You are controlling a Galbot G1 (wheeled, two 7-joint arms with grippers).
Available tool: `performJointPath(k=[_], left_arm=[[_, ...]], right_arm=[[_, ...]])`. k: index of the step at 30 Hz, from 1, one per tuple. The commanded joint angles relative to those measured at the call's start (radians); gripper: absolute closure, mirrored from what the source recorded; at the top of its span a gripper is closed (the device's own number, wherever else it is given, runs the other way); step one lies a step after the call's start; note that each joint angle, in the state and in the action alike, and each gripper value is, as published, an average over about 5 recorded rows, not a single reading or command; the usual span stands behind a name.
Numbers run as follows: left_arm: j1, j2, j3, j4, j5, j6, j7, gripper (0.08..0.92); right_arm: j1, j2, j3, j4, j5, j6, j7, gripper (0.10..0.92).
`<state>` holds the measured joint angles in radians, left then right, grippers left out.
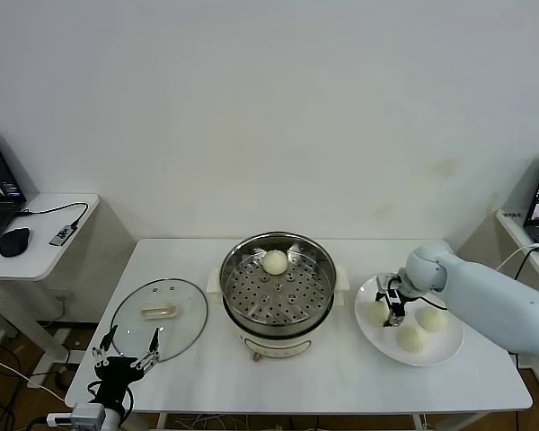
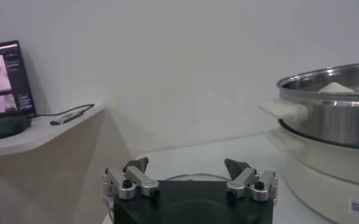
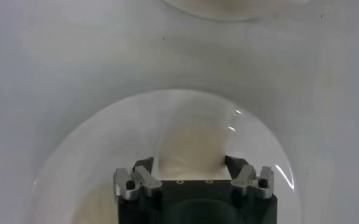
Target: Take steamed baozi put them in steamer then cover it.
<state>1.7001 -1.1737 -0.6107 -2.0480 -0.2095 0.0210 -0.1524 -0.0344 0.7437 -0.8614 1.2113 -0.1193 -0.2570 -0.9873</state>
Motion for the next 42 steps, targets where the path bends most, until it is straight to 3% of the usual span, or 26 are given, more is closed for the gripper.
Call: performJointPath(k=[1, 8, 15, 23, 31, 42], left_arm=[[0.000, -0.002, 0.001, 0.000, 0.000, -0.001, 0.001, 0.177], [-0.006, -0.001, 0.001, 0.000, -0.001, 0.001, 0.001, 0.177], [-0.009, 0.001, 0.004, 0.001, -0.003, 0.003, 0.002, 0.177], [-0.010, 0.007, 0.003, -0.001, -0.008, 0.003, 0.003, 0.177], [-0.017, 0.017, 0.000, 0.002, -0.016, 0.003, 0.004, 0.177], [-0.026, 0.007, -0.003, -0.003, -0.019, 0.002, 0.004, 0.177]], right_arm=[[-0.009, 0.005, 0.013, -0.007, -0.014, 0.001, -0.002, 0.439], [0.056, -0.049, 0.000, 0.073, 0.018, -0.026, -0.022, 0.495], [0.229, -0.149, -0.042, 0.205, 0.104, -0.079, -0.049, 0.499], [0.627, -0.180, -0.309, 0.336, 0.330, -0.150, -0.035, 0.490], [0.861, 0.009, -0.473, 0.411, 0.590, -0.288, 0.074, 0.482], [0.738, 0.322, -0.455, 0.326, 0.822, -0.446, 0.254, 0.474]])
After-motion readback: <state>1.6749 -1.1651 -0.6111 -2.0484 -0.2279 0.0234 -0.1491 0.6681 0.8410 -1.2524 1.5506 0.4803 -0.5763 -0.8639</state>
